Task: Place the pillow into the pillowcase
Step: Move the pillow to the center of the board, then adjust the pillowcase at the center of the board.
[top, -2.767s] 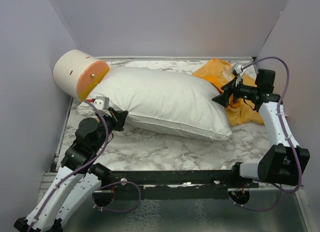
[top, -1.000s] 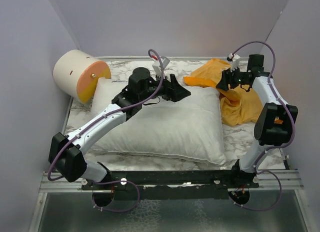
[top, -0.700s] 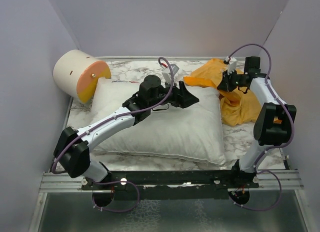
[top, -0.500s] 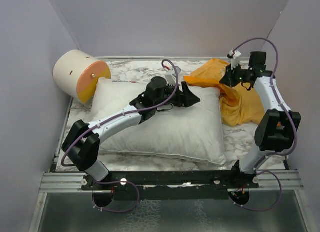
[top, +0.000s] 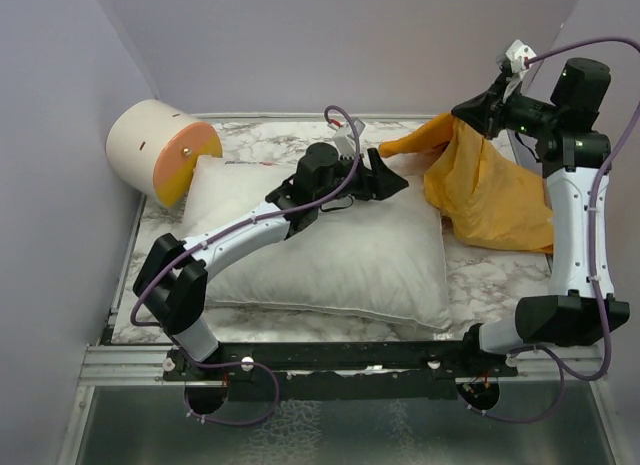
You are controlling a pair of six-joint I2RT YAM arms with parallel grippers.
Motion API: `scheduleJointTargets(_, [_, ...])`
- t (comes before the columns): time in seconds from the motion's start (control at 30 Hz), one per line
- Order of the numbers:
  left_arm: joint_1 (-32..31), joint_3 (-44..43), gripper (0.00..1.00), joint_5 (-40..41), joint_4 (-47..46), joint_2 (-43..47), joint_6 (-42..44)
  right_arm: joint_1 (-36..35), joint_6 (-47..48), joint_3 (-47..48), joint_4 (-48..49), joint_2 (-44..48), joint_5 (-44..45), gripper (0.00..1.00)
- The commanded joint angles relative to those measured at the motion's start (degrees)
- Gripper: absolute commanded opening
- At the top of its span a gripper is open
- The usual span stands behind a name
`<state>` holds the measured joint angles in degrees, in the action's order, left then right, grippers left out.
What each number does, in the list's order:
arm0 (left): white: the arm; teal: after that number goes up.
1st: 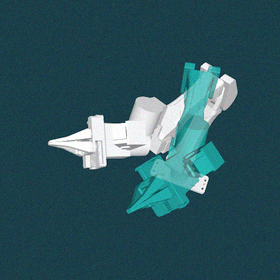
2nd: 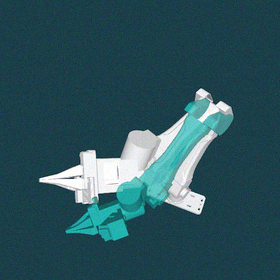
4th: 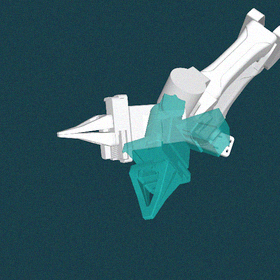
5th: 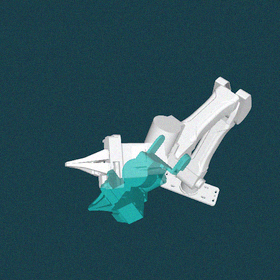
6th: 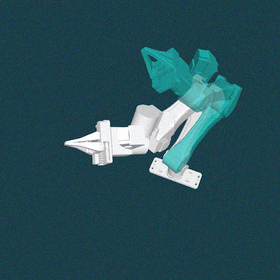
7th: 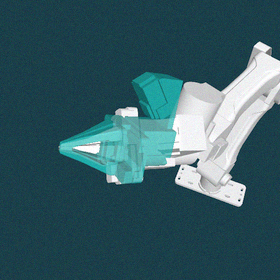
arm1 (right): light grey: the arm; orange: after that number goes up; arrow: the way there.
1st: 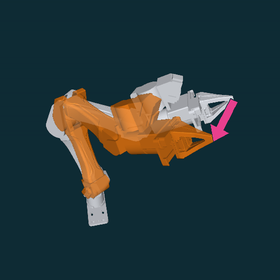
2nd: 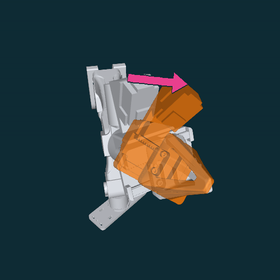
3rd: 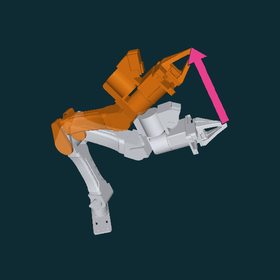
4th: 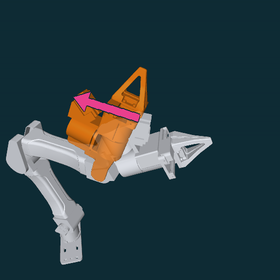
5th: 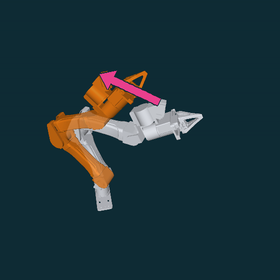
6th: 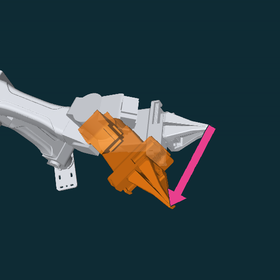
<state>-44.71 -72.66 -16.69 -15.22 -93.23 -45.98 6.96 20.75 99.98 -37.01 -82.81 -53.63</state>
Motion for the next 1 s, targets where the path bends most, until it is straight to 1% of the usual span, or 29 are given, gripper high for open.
scheduleJointTargets(0.0, [1.0,-1.2,0.67,-0.6,-7.1,-1.2,-3.8,0.0,-2.5,4.2,-2.4,2.5,-9.3,0.01])
scheduleJointTargets(0.1, [1.9,0.3,0.69,-3.5,-15.1,-1.8,-7.9,0.0,-2.7,5.0,-2.5,3.6,-11.8,0.01])
scheduleJointTargets(0.17, [2.1,0.8,0.7,-4.7,-18.0,-2.0,-8.9,0.0,-2.5,3.9,-2.7,4.2,-13.3,0.01])
scheduleJointTargets(0.33, [1.8,1.8,0.71,-5.0,-18.9,-0.6,-3.2,0.0,-1.9,-1.5,-3.6,5.8,-18.6,0.01])
scheduleJointTargets(0.43, [1.3,3.9,0.72,-6.0,-20.3,1.0,0.4,0.0,-1.2,-2.3,-3.6,6.9,-18.6,0.01])
scheduleJointTargets(0.6, [0.8,7.4,0.72,-7.2,-25.9,1.4,-1.7,0.0,-2.1,-2.4,-2.2,7.4,-18.7,0.01])
scheduleJointTargets(0.7, [-0.8,7.8,0.72,-6.0,-28.3,0.1,-2.0,0.0,-2.6,-3.9,-2.6,6.7,-20.2,0.01])
scheduleJointTargets(0.8, [-3.5,6.8,0.75,-3.5,-29.9,-2.0,2.5,-0.1,-2.6,-6.3,-2.9,7.6,-21.5,0.01])
scheduleJointTargets(0.93, [-6.7,3.2,0.79,1.2,-30.2,-6.7,16.6,-0.1,-2.5,-8.3,-2.2,9.1,-21.1,0.01])
scheduleJointTargets(0.97, [-7.1,1.7,0.81,1.9,-30.4,-8.0,20.4,-0.1,-2.6,-8.4,-2.2,9.3,-21.2,0.01])
